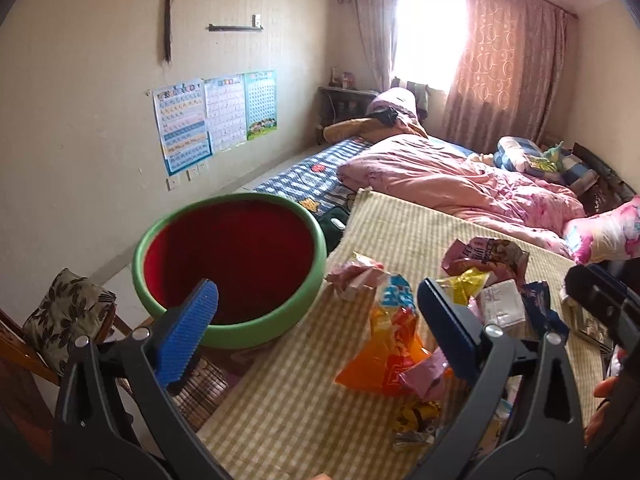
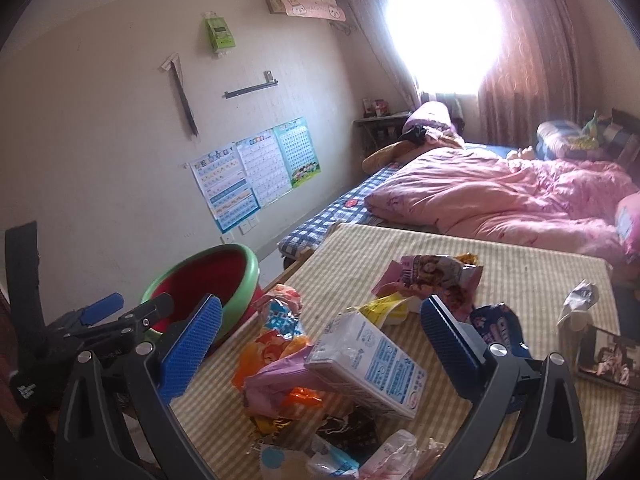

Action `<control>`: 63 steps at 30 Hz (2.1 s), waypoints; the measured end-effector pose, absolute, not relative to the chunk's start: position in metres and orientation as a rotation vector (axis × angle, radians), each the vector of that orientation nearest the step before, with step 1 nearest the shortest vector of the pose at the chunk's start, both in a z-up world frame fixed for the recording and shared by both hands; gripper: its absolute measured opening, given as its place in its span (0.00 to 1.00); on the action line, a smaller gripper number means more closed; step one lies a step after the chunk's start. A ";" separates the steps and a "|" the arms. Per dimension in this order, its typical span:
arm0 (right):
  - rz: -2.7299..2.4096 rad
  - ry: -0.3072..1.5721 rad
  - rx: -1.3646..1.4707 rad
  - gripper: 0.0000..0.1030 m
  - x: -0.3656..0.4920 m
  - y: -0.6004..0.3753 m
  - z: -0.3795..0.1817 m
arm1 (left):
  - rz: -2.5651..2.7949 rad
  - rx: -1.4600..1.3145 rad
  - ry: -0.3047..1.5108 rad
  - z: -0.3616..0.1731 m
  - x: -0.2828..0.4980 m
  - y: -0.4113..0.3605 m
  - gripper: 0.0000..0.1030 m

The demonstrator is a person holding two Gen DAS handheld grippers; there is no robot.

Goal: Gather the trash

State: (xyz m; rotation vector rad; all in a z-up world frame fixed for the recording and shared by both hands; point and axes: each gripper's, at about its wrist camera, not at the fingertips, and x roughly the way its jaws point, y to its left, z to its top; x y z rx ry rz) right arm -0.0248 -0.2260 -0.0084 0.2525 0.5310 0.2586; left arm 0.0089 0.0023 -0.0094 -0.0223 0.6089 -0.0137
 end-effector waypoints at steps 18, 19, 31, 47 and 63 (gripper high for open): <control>0.303 0.448 0.287 0.93 -0.039 -0.225 0.008 | -0.014 -0.005 0.592 -0.008 -0.001 -0.004 0.95; 0.306 0.441 0.264 0.93 -0.042 -0.222 0.009 | -0.015 -0.002 0.591 -0.008 -0.002 -0.005 0.95; 0.252 0.447 0.197 0.93 -0.048 -0.216 0.028 | -0.003 -0.032 0.556 0.007 -0.016 -0.002 0.95; 0.194 0.479 0.144 0.93 -0.048 -0.211 0.042 | 0.022 -0.051 0.563 0.008 -0.032 0.006 0.95; 0.187 0.483 0.147 0.93 -0.044 -0.216 0.044 | 0.007 -0.046 0.554 0.009 -0.031 0.004 0.95</control>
